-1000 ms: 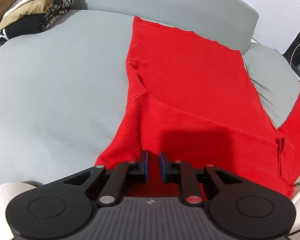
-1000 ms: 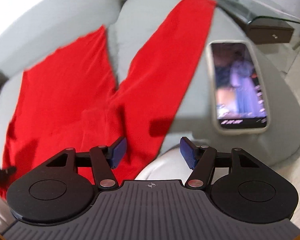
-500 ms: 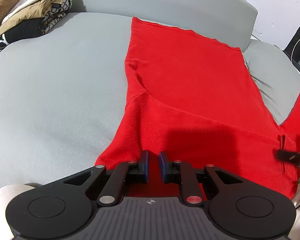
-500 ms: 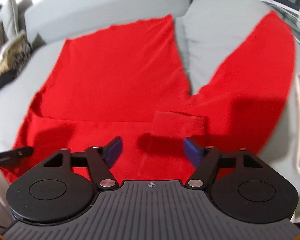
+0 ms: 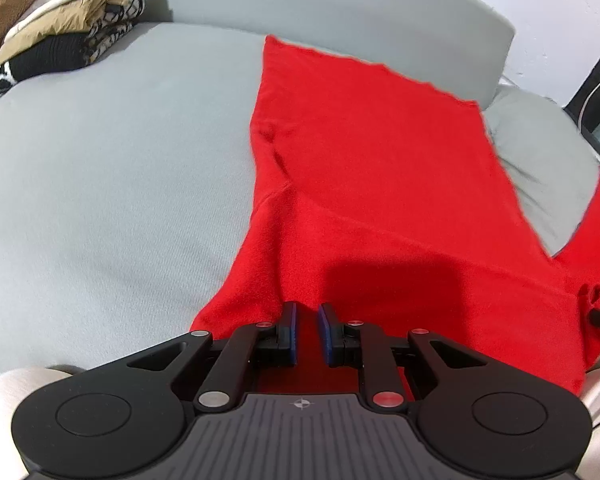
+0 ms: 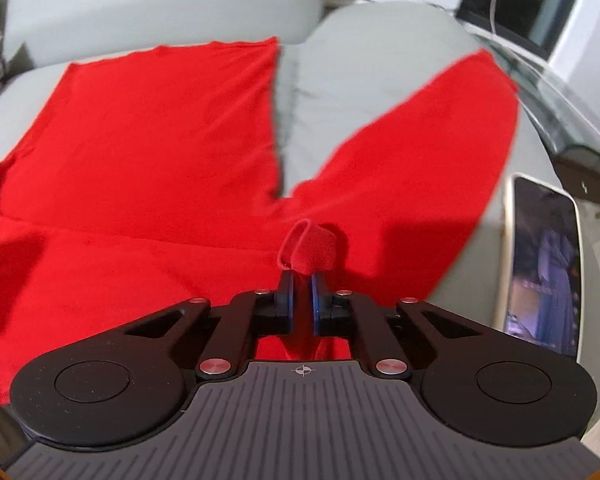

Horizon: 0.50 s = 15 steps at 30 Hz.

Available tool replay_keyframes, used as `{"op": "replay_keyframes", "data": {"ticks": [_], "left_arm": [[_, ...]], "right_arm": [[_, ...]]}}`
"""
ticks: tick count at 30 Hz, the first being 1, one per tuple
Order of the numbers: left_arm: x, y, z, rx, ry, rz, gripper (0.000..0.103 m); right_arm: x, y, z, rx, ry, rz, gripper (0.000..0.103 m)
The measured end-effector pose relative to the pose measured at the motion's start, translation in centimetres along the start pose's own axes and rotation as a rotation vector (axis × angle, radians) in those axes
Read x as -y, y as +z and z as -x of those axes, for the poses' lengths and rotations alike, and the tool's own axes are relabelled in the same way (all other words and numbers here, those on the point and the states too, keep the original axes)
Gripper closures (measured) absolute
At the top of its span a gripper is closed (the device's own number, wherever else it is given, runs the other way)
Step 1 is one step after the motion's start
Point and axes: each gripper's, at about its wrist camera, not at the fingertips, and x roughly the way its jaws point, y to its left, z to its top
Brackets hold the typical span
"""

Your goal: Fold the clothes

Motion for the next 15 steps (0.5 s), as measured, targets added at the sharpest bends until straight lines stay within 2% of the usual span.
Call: {"op": "replay_keyframes", "data": {"ticks": [1,3,4,7,10,15], "left_arm": [[-0.4,0.0,1.1,0.024,-0.025,0.026,0.071],[-1.2,0.0,3.2,0.072,-0.072,0.076,0.055],[-1.5,-0.1,4.1,0.100,-0.058,0.071,0.052],[-1.9,0.2,4.4,0.121,0.057,0.009,0.050],[-1.5,1.5,2.8,0.106,0.069,-0.053,0.051],[0.1,4.9,-1.9,0.040,0.145,-0.167,0.055]], "right_arm": [[0.5,-0.1,0.0,-0.002,0.021,-0.014,0.095],[0.9,-0.2,0.0,-0.001,0.046,-0.026,0.095],[1.1,-0.3,0.1,0.000,0.057,-0.031,0.095],[1.2,-0.5,-0.1,0.006,0.079,-0.049,0.095],[1.3,-0.5,-0.5,0.004,0.086,-0.050,0.095],[1.6,-0.6,-0.6,-0.014,0.092,-0.071,0.095]]}}
